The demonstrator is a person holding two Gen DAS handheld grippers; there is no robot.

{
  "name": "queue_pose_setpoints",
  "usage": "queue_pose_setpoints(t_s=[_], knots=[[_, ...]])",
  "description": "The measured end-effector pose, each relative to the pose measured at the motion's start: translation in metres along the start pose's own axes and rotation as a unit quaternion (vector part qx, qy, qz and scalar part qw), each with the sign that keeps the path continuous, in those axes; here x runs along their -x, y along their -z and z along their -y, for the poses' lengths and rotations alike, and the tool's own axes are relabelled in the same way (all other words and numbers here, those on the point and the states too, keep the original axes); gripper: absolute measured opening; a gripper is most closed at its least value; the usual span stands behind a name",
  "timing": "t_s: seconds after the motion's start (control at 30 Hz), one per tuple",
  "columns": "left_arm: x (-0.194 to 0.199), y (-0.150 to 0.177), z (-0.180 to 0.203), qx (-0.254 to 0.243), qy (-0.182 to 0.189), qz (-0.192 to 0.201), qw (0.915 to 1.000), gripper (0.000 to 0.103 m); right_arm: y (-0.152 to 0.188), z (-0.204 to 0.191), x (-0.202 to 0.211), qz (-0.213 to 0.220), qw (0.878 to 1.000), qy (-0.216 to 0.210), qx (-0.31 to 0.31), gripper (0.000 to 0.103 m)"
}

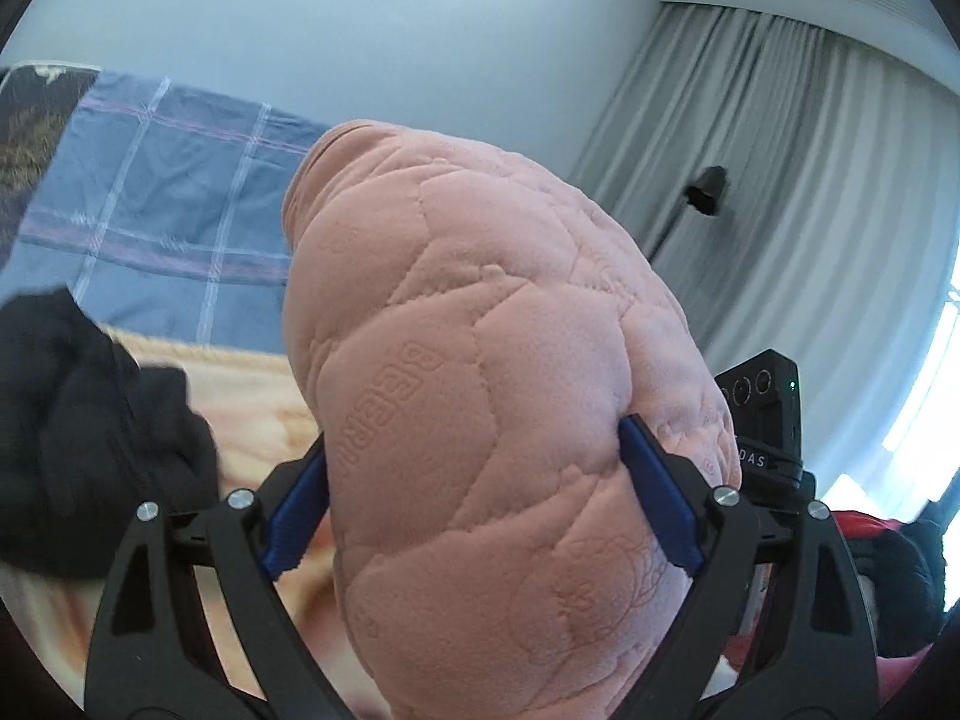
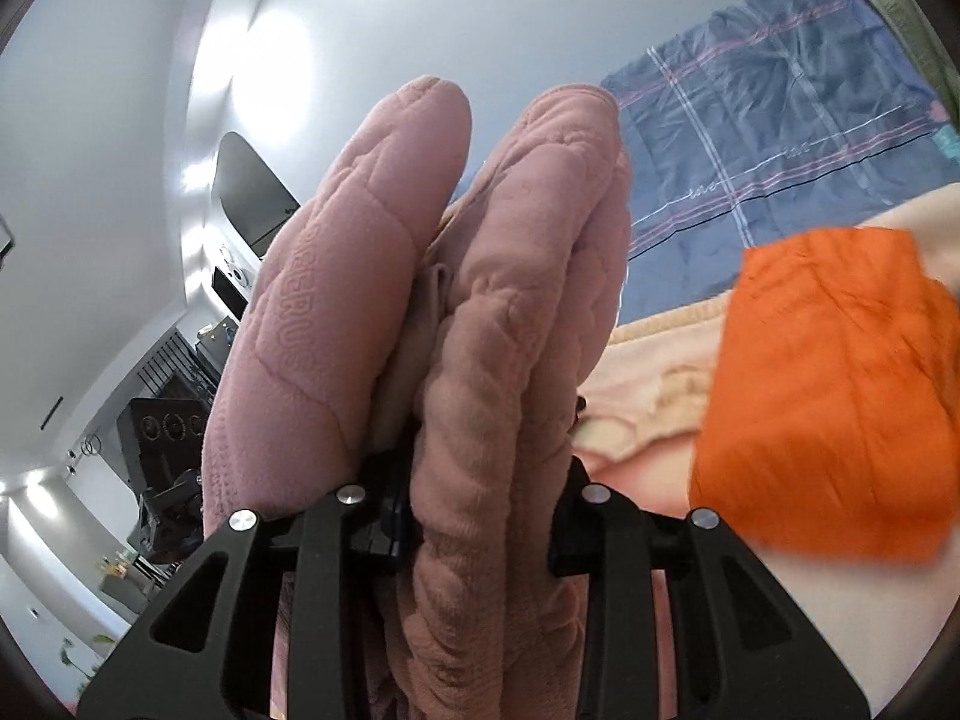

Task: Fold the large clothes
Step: 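Place the folded pink jacket beside the black jacket and open both grippers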

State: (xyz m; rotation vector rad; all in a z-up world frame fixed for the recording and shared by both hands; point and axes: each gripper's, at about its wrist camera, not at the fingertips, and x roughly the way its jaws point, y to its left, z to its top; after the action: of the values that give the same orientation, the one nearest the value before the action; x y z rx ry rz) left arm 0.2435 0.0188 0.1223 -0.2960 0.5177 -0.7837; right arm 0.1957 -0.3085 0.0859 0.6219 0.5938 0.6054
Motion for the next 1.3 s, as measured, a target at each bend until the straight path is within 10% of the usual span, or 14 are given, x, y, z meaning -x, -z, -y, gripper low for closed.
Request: queue_pose_setpoints(t_s=[0.37,0.57,0.9,1.3], knots=[[-0.092,-0.016,-0.137,0.06,-0.071,-0.042,0.9948,0.091,-0.006,0.073,-0.152,-0.059,0.994,0.053,-0.076,0.033],[-0.138,0.051,-0.188,0.037,-0.183,-0.089,0.9784,0.087,0.032,0.101,-0.215,-0.133,0.959,0.249,-0.02,0.037],[-0.124,0.046,-0.162,0.026,-0.236,-0.084,0.9679,0.099,0.024,0.031,-0.151,-0.04,0.954,0.282,0.092,0.075],[-0.027,0.07,-0.035,-0.069,-0.268,-0.049,0.9598,0.101,0.107,-0.042,-0.026,0.037,0.939,0.319,0.121,0.094]])
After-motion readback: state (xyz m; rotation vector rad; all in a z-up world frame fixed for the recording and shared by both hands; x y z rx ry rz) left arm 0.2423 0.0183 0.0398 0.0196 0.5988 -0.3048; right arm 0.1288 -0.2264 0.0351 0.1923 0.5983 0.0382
